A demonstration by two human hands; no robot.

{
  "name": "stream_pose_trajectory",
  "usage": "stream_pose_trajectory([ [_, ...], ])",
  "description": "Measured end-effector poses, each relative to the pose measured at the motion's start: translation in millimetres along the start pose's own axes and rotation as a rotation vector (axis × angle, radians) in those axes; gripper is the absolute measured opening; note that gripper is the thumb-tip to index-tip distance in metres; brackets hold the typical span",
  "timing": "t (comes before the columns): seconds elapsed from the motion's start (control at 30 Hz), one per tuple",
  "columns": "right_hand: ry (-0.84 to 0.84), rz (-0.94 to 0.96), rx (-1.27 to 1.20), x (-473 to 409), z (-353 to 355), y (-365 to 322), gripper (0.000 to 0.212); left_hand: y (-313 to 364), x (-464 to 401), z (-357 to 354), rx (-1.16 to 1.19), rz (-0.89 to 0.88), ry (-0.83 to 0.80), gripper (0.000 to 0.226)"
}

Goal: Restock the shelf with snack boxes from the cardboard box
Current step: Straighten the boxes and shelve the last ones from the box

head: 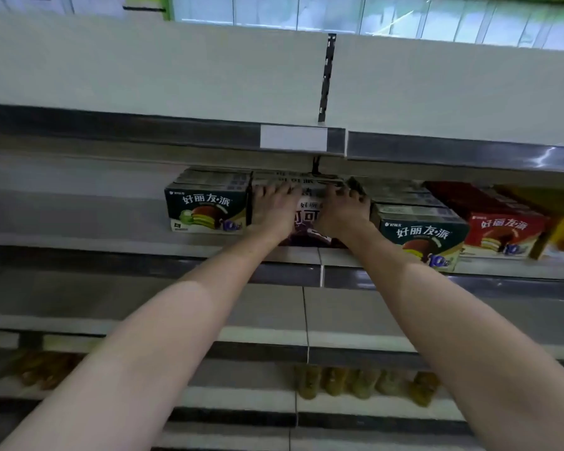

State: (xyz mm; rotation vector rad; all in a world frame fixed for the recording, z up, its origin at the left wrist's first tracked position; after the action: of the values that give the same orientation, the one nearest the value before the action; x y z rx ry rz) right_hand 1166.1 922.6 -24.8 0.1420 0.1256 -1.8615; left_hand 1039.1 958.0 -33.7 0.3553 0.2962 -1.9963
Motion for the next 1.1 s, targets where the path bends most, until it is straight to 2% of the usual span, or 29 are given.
stream_pose_trajectory([
  [0.1,0.053,0.023,0.001,-9.7,-5.8,0.1,0.101,-5.5,-9.8,-3.7,0.023,-0.011,0.010,0.086],
  [0.23,0.122,0.196,-0.064,-22.7,-17.7,-1.7,0.094,-25.3,-15.6,-12.5,0.039,-0.018,0.045,0.087],
  [0.43,0.253,0.218,-0.039,-38.3,-25.3,-8.3,0.087,-34.9,-30.8,-22.7,0.019,-0.033,0.070,0.095],
  [0.7,0.284,0.189,-0.014,-43.8,-28.2,-10.8,0.084,-31.7,-33.9,-22.7,-0.015,-0.014,0.085,0.084],
  [0.83,0.220,0.192,-0.008,-37.9,-28.7,-10.9,0.082,-27.1,-27.4,-17.2,-0.052,0.015,0.034,0.082],
  [0.93,0.183,0.214,-0.018,-29.5,-27.4,-8.2,0.084,-23.4,-20.2,-11.4,-0.062,0.027,0.019,0.073],
  [1.1,0.257,0.253,-0.066,-4.0,-1.3,0.1,0.074,-11.7,-3.6,13.4,0.000,0.026,0.066,0.060],
])
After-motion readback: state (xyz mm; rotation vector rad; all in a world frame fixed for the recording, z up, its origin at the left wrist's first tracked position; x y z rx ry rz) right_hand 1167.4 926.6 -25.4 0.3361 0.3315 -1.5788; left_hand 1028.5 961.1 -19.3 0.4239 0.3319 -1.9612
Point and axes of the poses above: each hand's wrist, its own x-axis away from the middle knuckle, its own z-axis out of the back of the hand, y = z × x, the point moved 4 cm from there along -x, towards the middle knuckle, and after that the axes turned 3 degrees about -y, right-handed, at the moved point
